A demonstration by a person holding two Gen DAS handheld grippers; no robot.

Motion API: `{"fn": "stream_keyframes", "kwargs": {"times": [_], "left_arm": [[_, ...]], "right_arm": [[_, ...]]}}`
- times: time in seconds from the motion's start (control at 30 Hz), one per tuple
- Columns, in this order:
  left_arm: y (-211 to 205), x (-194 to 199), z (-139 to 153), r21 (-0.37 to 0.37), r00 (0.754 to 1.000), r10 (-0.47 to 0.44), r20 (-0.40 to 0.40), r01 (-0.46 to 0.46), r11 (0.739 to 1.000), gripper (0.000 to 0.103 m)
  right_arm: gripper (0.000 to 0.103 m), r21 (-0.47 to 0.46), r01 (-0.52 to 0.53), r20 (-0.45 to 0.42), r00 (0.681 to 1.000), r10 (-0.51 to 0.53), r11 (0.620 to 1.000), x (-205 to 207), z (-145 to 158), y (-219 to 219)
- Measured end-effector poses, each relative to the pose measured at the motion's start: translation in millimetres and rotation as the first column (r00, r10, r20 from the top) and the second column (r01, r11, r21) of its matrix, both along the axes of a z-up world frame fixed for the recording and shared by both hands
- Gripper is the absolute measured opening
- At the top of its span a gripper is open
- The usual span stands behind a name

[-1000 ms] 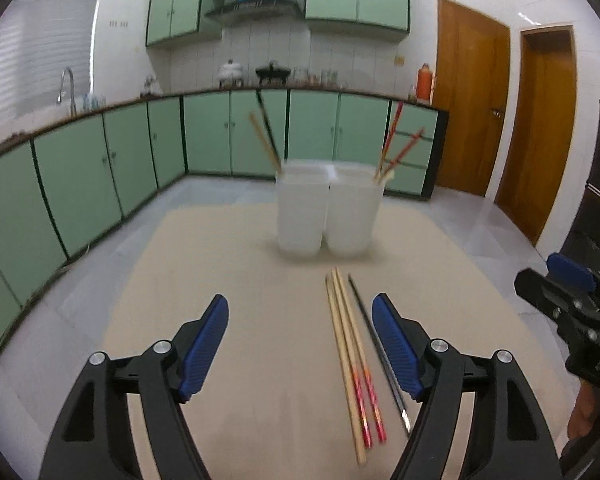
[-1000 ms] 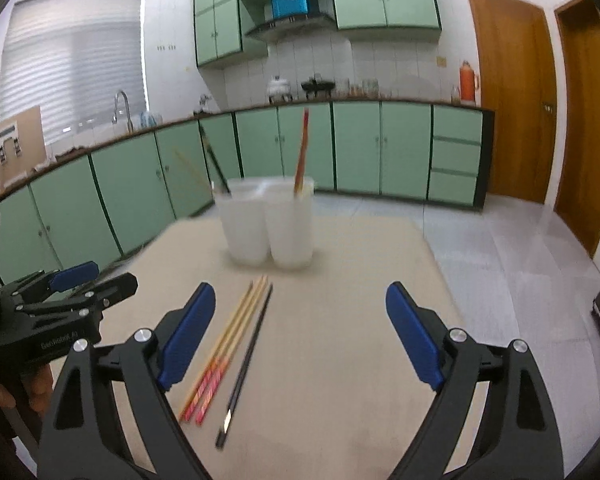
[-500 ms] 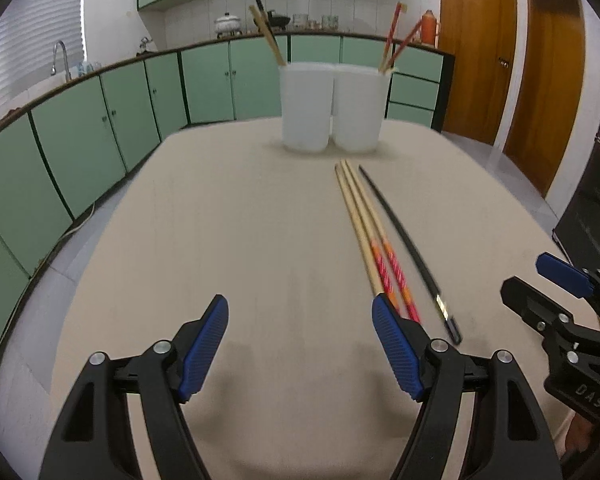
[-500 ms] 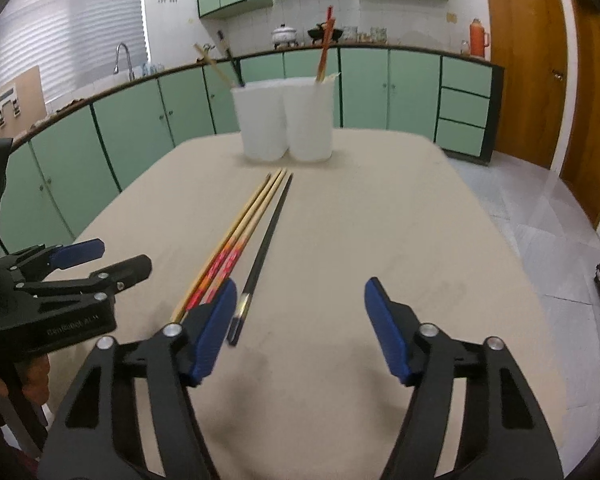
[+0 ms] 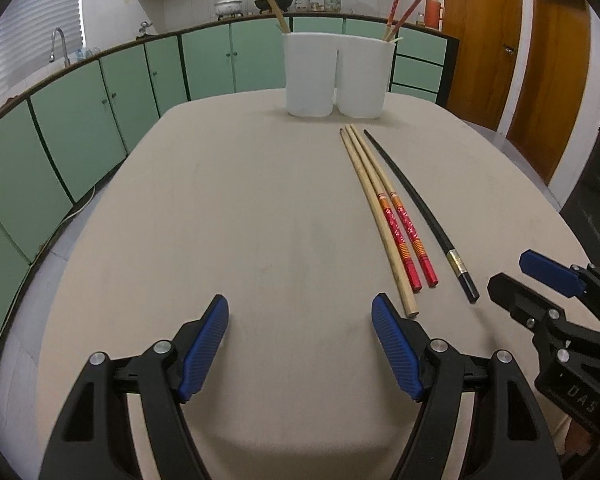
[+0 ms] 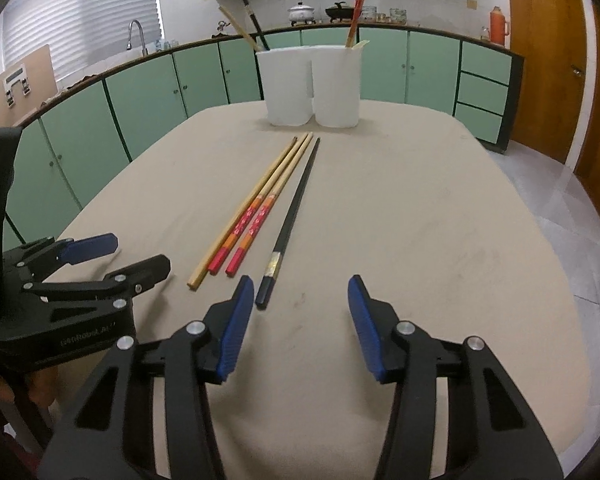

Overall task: Organize utensils
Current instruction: 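Grasp the black chopstick with the right tool while the left tool grasps a plain wooden chopstick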

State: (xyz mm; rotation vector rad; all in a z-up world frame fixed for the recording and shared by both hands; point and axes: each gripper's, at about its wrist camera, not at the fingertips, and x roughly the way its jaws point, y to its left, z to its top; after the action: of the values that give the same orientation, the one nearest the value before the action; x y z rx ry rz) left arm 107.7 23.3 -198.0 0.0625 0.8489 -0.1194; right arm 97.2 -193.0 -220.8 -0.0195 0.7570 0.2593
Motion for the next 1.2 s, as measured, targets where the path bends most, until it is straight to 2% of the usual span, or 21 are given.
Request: {"fn": "stream_keyframes", "kwargs": {"times": [0.2,0.27,0.4,0.5,0.67,0.93,1.2], "left_arm": [[1.3,-0.1,-2.0,-0.009,1.000,0.011,-0.010,-0.011,1.000,0.073],[1.1,0.1,-2.2,-0.008,1.000,0.010,-0.013,-0.010,1.000,0.073],[-0.5,-0.3,-2.2,-0.006,1.000,0.001,-0.014,-0.001,1.000,0.073],[-2.0,-1.0,-2.2,-0.015,1.000,-0.007,-0.016,0.007,1.000,0.073],[-9.4,-2.1,-1.8,-0.037,0.999,-0.033,-0.023,0.032,0.999,0.073],[-26.2,-2.0,-4.2,-0.038,0.997,-0.068,-0.029,0.066,0.997,0.072],[-30.4,-8.1,5.9,-0.043,0.997,-0.075,-0.010,0.075,0.996,0.072]], "right_arm": [[0.037,-0.010,-0.030,-0.039,0.999,0.029,1.000,6.0,-7.8,7.8],[0.037,-0.023,-0.036,-0.040,0.999,0.035,0.999,6.8,-9.2,11.5],[0.023,-0.035,-0.041,-0.034,0.999,0.040,0.999,9.9,-10.5,15.1],[0.007,-0.037,-0.041,-0.032,0.999,0.040,0.998,10.8,-11.0,13.8],[0.006,-0.012,-0.027,-0.043,0.999,0.026,1.000,11.7,-9.1,1.7],[0.006,0.000,0.057,-0.050,0.997,-0.057,0.998,13.5,-7.6,-29.3],[0.006,0.016,0.069,-0.057,0.996,-0.068,0.998,15.1,-9.7,-38.7]]}}
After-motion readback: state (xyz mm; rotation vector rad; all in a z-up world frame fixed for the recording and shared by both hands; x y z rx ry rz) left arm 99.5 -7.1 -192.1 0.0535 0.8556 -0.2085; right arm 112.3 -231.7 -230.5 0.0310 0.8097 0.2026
